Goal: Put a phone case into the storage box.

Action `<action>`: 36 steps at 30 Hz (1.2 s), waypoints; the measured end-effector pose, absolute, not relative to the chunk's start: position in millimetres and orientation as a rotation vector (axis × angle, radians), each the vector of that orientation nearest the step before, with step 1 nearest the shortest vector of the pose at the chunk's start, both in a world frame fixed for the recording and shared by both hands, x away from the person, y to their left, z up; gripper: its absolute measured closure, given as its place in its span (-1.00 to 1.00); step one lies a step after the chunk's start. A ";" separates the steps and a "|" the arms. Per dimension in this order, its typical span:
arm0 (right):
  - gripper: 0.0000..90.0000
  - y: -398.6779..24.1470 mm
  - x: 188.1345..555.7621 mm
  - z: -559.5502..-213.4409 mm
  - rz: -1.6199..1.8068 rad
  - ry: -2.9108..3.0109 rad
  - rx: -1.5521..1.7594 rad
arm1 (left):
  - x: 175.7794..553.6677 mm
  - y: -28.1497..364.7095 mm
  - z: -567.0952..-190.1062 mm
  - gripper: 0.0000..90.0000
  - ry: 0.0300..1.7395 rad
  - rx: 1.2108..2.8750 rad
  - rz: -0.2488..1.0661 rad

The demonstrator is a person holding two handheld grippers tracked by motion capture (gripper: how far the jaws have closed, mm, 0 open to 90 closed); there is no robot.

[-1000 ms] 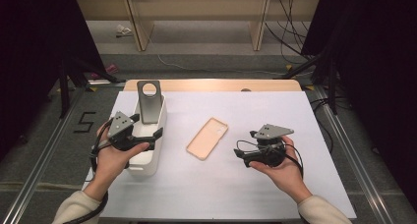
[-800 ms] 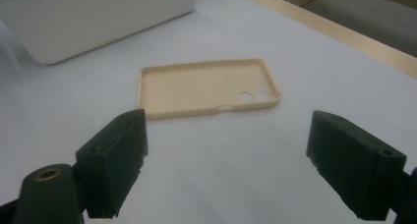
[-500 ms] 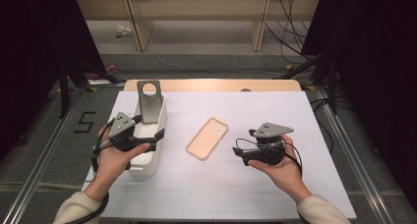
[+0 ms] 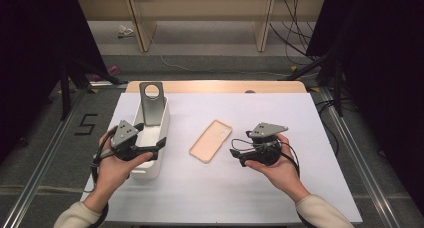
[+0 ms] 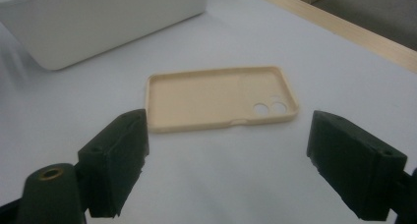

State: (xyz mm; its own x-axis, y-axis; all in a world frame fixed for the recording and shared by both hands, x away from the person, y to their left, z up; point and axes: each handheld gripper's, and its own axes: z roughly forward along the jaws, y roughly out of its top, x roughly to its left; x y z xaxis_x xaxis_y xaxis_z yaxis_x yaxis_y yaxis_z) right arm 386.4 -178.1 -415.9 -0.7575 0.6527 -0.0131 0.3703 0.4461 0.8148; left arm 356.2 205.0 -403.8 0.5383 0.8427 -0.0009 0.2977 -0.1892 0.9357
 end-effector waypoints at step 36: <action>1.00 -73.7 437.1 -464.2 0.861 2.761 0.884 | 341.4 201.9 -420.1 -0.78 0.936 1.763 0.632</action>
